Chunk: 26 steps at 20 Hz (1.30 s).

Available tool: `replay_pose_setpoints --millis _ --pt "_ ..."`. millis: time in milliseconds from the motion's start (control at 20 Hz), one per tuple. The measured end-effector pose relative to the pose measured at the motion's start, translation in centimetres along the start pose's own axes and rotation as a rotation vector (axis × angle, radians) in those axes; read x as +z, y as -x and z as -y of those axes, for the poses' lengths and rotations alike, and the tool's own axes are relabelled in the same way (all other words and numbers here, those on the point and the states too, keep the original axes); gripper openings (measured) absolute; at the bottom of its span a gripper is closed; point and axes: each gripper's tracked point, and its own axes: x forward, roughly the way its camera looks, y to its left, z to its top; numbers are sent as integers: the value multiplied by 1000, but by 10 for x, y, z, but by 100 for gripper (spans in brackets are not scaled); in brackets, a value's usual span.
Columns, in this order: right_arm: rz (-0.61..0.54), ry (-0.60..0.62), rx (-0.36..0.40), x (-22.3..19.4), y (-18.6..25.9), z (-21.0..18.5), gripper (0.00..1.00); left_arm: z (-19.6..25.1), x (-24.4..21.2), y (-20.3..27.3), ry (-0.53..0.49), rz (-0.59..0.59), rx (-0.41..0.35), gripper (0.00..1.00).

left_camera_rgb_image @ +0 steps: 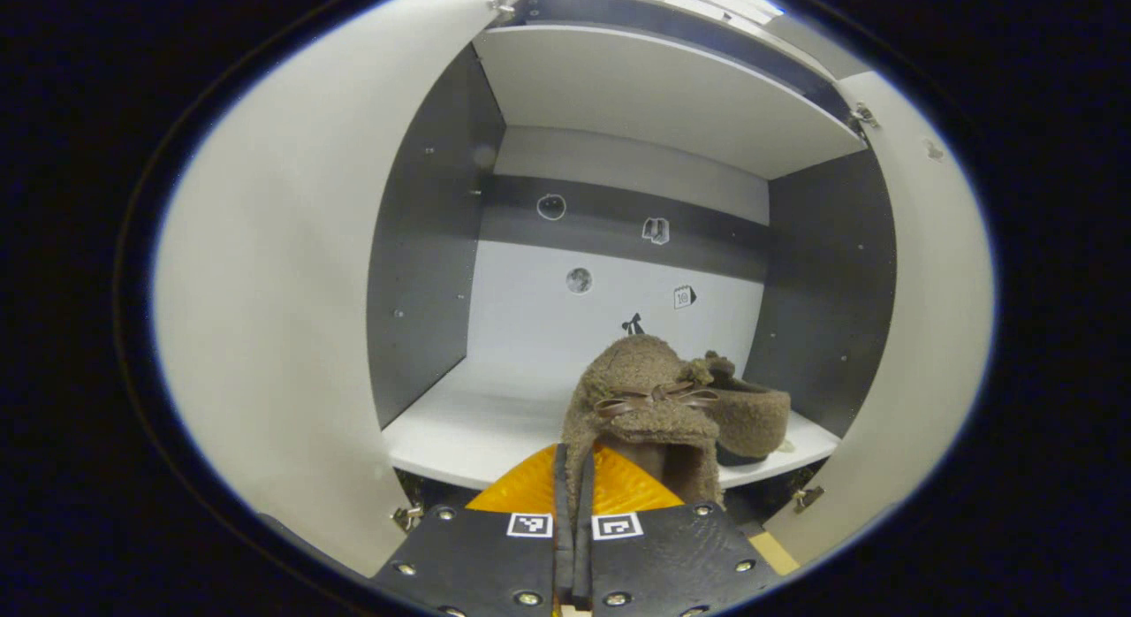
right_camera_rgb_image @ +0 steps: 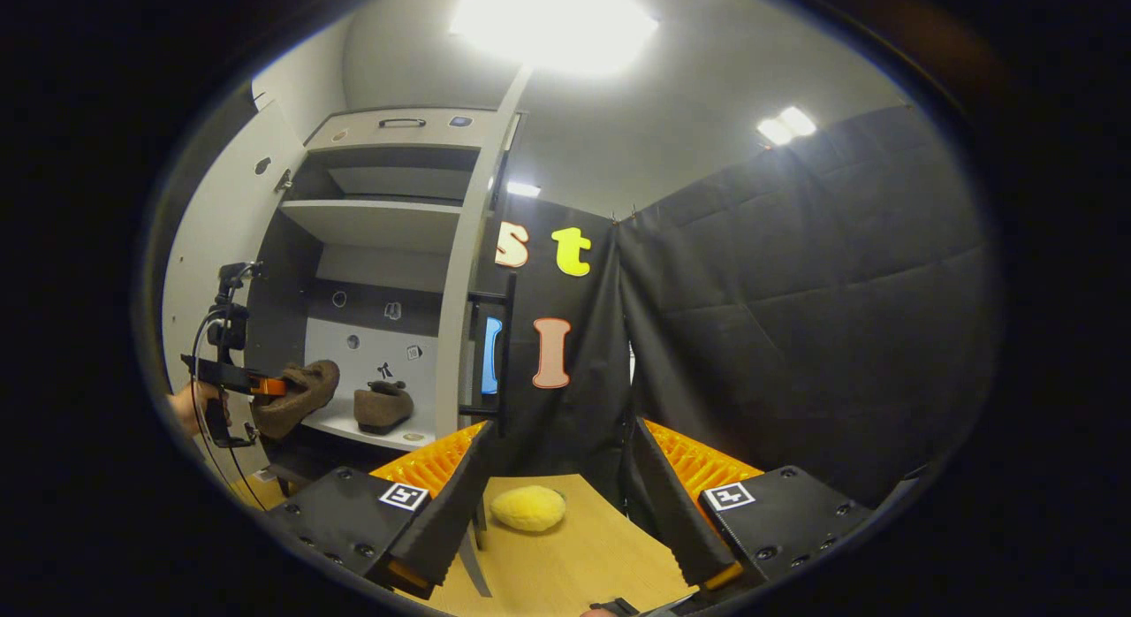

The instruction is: Grab one shoe with the right hand and put it into the shoe cabinet, grab the other shoe with the left hand and put it into the shoe cabinet; then close the right door with the right hand and the left door with the left hand.

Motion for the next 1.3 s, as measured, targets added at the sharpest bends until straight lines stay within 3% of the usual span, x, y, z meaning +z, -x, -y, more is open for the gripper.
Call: replay_pose_setpoints --millis 450,650,700,750,900,950,1150,1200,1250,1300 --pt "-25 1 -51 -14 -17 16 97 8 25 -81 -8 9 18 1" --pt "-41 -9 -54 -21 -26 17 97 6 17 -97 -11 -27 35 1" --pt "-50 -17 -47 -24 -28 15 97 3 14 -99 -16 -41 46 7" --pt "-56 -26 -38 -26 -31 12 97 0 9 -100 -27 -68 54 1" --pt "-69 -41 -16 -34 -35 7 97 2 13 -99 -35 -74 44 4" --pt "-73 -47 -6 -36 -36 5 97 -4 17 -102 -47 -62 59 13" --pt "-61 -57 15 -34 -38 1 97 -5 29 -86 -96 -39 68 76" --pt "-55 -59 18 -31 -37 1 96 -5 33 -79 -111 -25 74 70" --pt "-49 -64 21 -28 -36 1 97 -5 37 -69 -123 -8 76 77" --pt "-44 -68 24 -25 -34 1 97 -3 41 -58 -129 9 69 77"
